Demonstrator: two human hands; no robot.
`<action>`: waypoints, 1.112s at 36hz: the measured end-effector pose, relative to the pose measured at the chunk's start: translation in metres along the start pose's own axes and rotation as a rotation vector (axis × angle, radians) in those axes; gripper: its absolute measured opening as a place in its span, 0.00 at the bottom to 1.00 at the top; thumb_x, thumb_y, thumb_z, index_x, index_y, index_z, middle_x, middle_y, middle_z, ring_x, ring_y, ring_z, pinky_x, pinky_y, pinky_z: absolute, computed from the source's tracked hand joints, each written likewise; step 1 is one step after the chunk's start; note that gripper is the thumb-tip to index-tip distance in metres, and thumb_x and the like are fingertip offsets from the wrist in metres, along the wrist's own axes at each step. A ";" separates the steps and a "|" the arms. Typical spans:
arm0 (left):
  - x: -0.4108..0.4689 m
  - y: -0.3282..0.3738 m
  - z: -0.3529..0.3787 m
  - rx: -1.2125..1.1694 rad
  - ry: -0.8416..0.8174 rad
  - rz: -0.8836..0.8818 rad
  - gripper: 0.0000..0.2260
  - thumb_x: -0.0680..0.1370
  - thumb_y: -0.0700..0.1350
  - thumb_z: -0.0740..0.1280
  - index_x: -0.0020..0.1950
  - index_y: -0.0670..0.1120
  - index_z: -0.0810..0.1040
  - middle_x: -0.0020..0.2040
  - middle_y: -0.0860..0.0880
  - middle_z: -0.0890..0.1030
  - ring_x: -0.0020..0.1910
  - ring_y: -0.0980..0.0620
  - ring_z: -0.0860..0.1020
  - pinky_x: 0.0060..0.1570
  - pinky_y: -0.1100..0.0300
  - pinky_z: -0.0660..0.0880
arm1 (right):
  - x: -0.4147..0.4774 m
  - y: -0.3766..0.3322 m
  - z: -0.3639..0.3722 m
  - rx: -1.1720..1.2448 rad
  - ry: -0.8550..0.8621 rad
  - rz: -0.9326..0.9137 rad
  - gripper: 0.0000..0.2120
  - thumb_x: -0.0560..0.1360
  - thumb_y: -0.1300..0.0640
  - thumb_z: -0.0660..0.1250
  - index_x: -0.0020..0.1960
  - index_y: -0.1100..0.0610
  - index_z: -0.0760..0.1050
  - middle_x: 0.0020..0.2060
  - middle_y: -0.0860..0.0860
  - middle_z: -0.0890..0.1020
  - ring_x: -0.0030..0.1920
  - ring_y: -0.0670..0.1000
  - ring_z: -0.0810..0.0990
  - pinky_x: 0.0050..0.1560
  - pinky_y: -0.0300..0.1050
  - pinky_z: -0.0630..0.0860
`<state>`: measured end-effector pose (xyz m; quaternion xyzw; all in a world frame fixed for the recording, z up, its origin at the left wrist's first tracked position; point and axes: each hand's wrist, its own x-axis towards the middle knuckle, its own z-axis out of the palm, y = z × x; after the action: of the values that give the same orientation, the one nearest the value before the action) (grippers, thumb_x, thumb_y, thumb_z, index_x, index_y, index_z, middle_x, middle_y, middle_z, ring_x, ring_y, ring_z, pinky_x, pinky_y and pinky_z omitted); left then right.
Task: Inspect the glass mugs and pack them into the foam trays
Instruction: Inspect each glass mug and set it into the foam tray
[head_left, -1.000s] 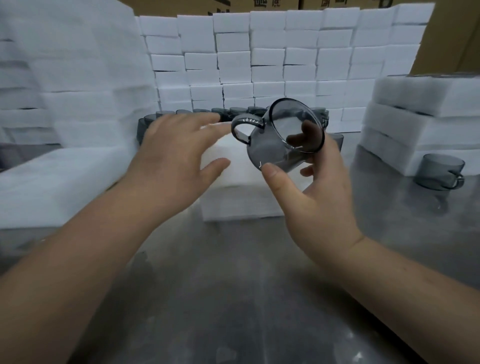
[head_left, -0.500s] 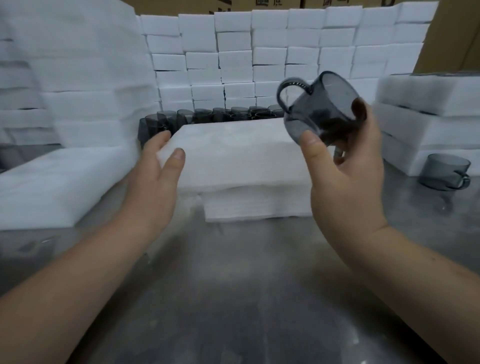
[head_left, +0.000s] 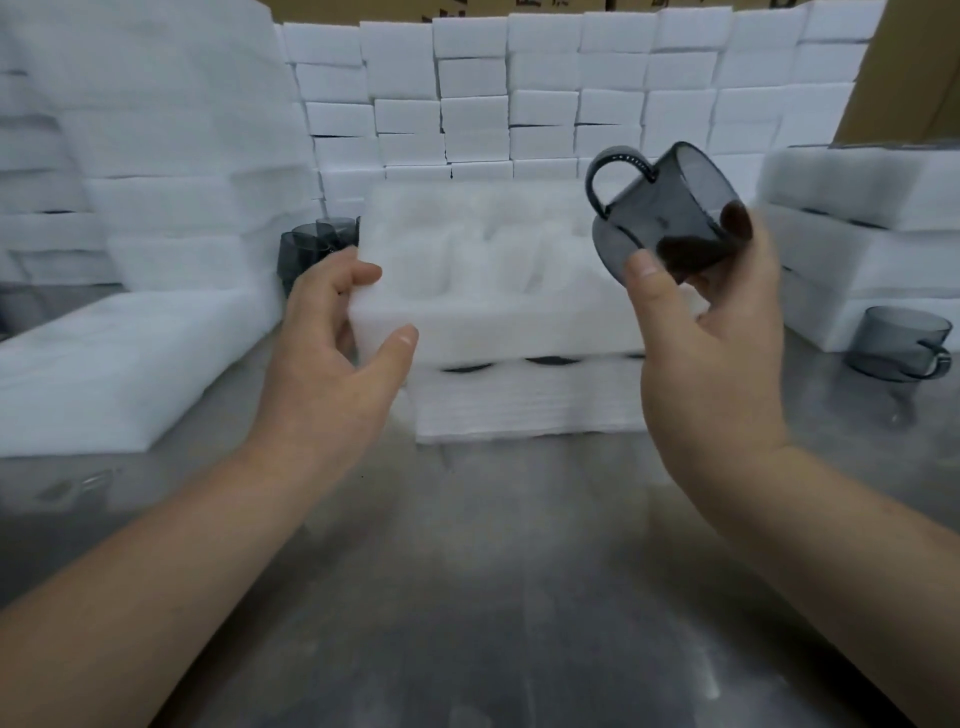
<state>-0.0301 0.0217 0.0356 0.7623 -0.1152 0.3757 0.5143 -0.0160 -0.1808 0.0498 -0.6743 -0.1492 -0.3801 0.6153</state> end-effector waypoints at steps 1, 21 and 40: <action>0.000 0.001 0.000 -0.010 0.000 0.009 0.17 0.71 0.44 0.67 0.53 0.62 0.68 0.65 0.50 0.72 0.59 0.57 0.75 0.58 0.63 0.72 | 0.000 0.000 0.000 -0.005 -0.008 -0.003 0.27 0.71 0.47 0.64 0.68 0.50 0.63 0.58 0.41 0.73 0.56 0.32 0.70 0.55 0.24 0.64; 0.000 0.009 -0.005 0.191 0.086 0.251 0.04 0.76 0.54 0.55 0.47 0.56 0.64 0.55 0.59 0.71 0.55 0.72 0.68 0.56 0.76 0.61 | -0.001 -0.016 -0.001 0.093 -0.018 -0.120 0.29 0.72 0.45 0.60 0.65 0.64 0.64 0.56 0.49 0.75 0.57 0.44 0.74 0.62 0.44 0.70; 0.002 -0.007 -0.003 0.251 -0.146 0.203 0.10 0.72 0.53 0.65 0.50 0.64 0.68 0.65 0.63 0.63 0.63 0.73 0.61 0.62 0.76 0.57 | -0.004 -0.015 0.000 -0.102 -0.106 -0.187 0.19 0.66 0.44 0.68 0.52 0.36 0.62 0.49 0.34 0.72 0.53 0.35 0.72 0.56 0.29 0.66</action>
<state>-0.0266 0.0277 0.0326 0.8304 -0.1808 0.3807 0.3645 -0.0285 -0.1768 0.0574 -0.7070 -0.2243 -0.4068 0.5332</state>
